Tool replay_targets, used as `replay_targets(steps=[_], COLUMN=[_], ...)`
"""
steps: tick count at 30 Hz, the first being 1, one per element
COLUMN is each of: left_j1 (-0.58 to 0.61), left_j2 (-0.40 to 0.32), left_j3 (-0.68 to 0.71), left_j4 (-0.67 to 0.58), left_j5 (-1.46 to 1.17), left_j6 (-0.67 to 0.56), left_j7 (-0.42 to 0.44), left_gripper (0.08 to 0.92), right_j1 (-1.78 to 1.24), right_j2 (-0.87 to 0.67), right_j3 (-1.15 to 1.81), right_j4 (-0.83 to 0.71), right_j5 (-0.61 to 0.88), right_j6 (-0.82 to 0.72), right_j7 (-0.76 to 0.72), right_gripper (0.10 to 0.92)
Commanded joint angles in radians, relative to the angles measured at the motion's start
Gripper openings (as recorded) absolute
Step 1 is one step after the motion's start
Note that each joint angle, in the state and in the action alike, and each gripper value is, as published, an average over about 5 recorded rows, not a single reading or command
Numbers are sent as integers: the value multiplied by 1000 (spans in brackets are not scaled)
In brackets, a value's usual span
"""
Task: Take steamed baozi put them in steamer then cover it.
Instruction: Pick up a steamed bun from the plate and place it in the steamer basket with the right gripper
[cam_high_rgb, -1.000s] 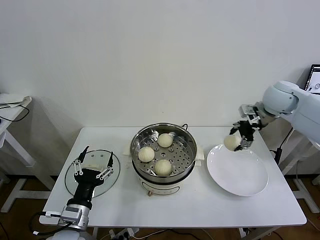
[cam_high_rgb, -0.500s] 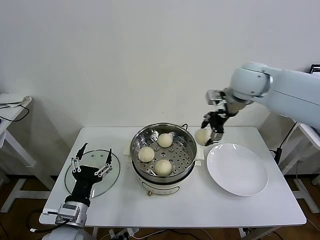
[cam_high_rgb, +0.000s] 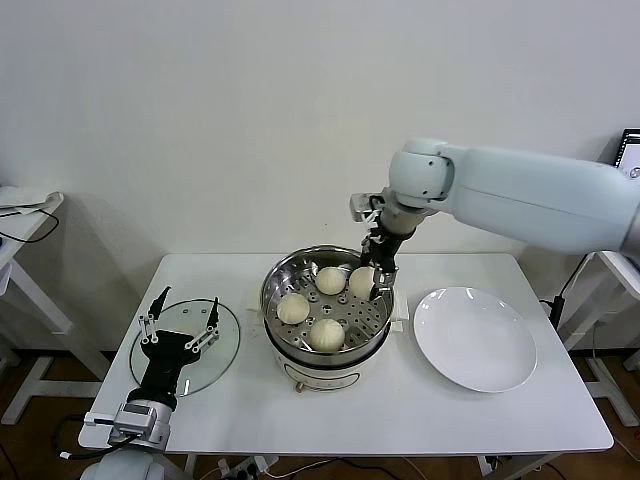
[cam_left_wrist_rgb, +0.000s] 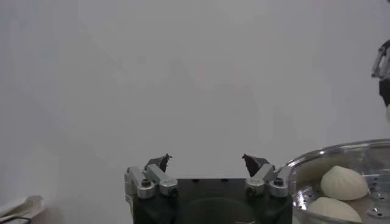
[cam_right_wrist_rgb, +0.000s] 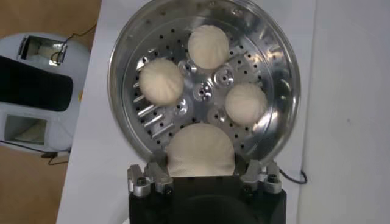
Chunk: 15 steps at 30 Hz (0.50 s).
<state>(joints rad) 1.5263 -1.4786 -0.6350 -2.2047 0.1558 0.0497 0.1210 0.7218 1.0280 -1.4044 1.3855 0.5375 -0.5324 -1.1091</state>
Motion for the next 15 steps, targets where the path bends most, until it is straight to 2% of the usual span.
replay_targets(steps=[1,15], left_j1=[-2,1], left_j2=[1,1], left_j3=[-2,-4], left_j4=[11,12], left_j5=[-1,0], left_j6=[1,-2], left_j7=[0,1], left_gripper=[823,823], right_j1=[-113,-165], right_j2=[65,68], right_j3=[24,44], right_j4=[-62,-90], right_j5=[-58,-114], right_j6=[-10,-8], right_j7=[-1,-6], right_gripper=[713,714])
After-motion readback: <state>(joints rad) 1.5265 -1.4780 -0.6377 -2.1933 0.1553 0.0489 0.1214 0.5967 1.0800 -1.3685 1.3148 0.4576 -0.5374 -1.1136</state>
